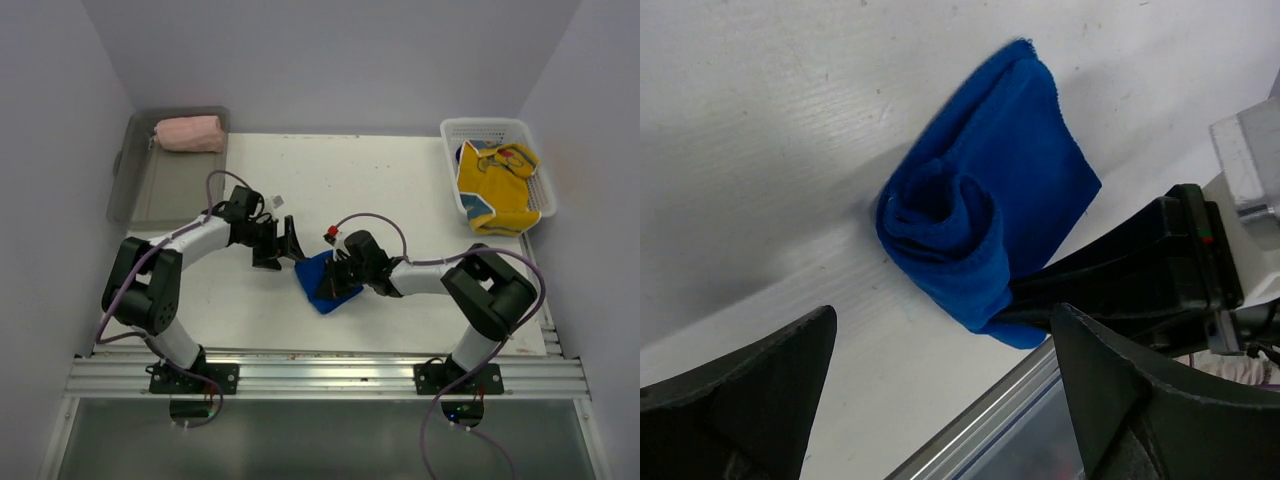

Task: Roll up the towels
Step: Roll the towel

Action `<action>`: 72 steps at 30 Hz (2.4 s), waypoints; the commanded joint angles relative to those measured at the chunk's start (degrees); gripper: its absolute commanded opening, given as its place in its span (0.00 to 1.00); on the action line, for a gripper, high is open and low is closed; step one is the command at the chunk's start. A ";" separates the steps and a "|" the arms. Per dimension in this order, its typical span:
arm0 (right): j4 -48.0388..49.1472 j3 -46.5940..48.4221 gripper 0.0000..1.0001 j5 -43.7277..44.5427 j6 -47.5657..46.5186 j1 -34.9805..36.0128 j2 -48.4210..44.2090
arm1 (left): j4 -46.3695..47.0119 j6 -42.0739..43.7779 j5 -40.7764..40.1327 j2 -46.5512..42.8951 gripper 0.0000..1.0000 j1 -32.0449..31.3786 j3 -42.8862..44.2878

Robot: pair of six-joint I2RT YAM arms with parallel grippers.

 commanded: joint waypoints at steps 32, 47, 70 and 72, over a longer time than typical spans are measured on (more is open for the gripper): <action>-33.01 15.20 0.58 50.49 -14.68 20.25 -9.51 | 2.49 -11.24 -8.70 3.61 0.03 -8.20 0.20; -30.83 19.43 0.45 58.17 -17.33 27.47 5.88 | 1.79 -11.33 -7.65 3.35 0.04 -8.20 0.47; -16.51 10.21 0.00 8.90 -9.16 8.41 -5.10 | 3.36 -4.03 0.26 -5.45 0.95 -3.10 -5.15; -14.66 9.33 0.00 6.33 -7.93 7.17 -3.88 | 3.98 -4.38 0.34 -5.18 0.95 -3.45 -5.86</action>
